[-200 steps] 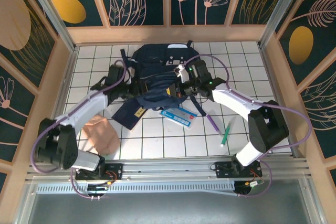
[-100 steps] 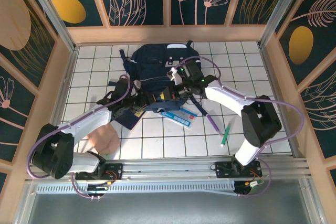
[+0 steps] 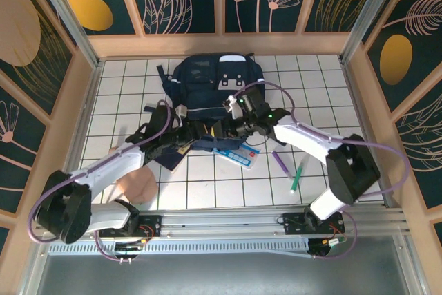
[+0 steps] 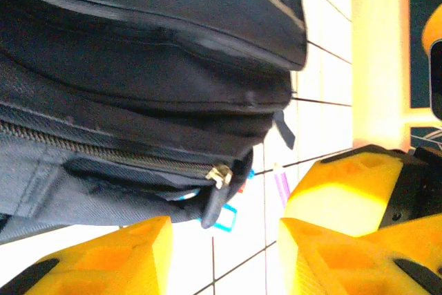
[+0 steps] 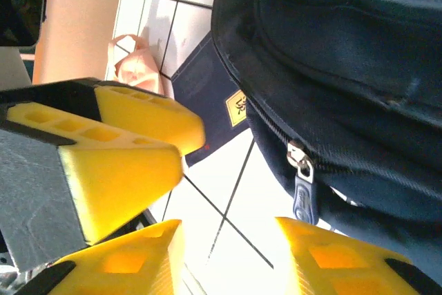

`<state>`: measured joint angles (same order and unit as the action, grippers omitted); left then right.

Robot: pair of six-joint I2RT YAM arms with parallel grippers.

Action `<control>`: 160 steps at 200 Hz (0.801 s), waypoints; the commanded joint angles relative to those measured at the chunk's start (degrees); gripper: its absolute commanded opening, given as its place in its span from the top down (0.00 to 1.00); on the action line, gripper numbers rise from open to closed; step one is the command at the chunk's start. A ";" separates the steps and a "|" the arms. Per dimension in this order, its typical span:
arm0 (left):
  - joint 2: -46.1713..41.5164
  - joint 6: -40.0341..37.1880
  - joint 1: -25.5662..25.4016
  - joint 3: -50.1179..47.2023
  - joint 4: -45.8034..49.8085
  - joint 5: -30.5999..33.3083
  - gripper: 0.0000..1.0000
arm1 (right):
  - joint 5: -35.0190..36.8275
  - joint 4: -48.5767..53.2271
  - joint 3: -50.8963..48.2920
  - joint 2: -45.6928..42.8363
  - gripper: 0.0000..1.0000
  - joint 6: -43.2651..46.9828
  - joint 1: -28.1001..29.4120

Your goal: Pack books, pencil case, and school supplies into a backpack

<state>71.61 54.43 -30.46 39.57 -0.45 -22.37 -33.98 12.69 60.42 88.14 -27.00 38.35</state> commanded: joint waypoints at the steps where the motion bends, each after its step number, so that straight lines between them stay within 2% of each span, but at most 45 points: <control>1: -3.29 -1.82 -0.30 -2.25 3.45 0.20 0.56 | 8.50 4.03 -0.87 -4.58 0.59 -0.64 -0.32; 19: -3.41 -3.50 -0.45 -2.12 4.94 -0.21 0.57 | 16.00 7.09 -0.63 -4.87 0.58 -4.61 -0.84; 41: -0.42 -4.94 -3.93 2.18 7.78 1.53 0.58 | 23.49 6.01 -1.87 -4.37 0.55 -18.21 -0.99; 70: 4.59 -2.91 -9.34 7.76 10.77 7.89 0.56 | 22.47 -2.48 -6.72 -3.61 0.54 -33.60 -1.38; 86: 6.63 -2.16 -10.62 9.41 12.51 12.11 0.55 | 21.77 -7.07 -8.59 -2.89 0.47 -38.23 -1.59; 97: 7.38 -1.16 -11.22 9.70 12.17 14.27 0.51 | 20.78 -8.35 -8.43 -1.93 0.47 -40.12 -1.56; 120: 10.04 0.83 -11.98 10.67 11.46 14.37 0.51 | 19.57 -8.83 -7.93 0.78 0.47 -44.98 -1.46; 140: 12.66 1.61 -13.02 11.81 12.52 15.51 0.51 | 20.89 -10.65 -8.15 2.39 0.47 -46.63 -1.58; 160: 13.68 3.20 -13.23 10.95 10.15 15.97 0.51 | 22.86 -11.48 -6.87 4.39 0.52 -46.50 -1.56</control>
<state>83.92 54.50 -43.11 49.69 9.58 -8.58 -14.31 4.43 52.42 90.24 -69.84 37.06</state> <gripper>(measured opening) 0.495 0.510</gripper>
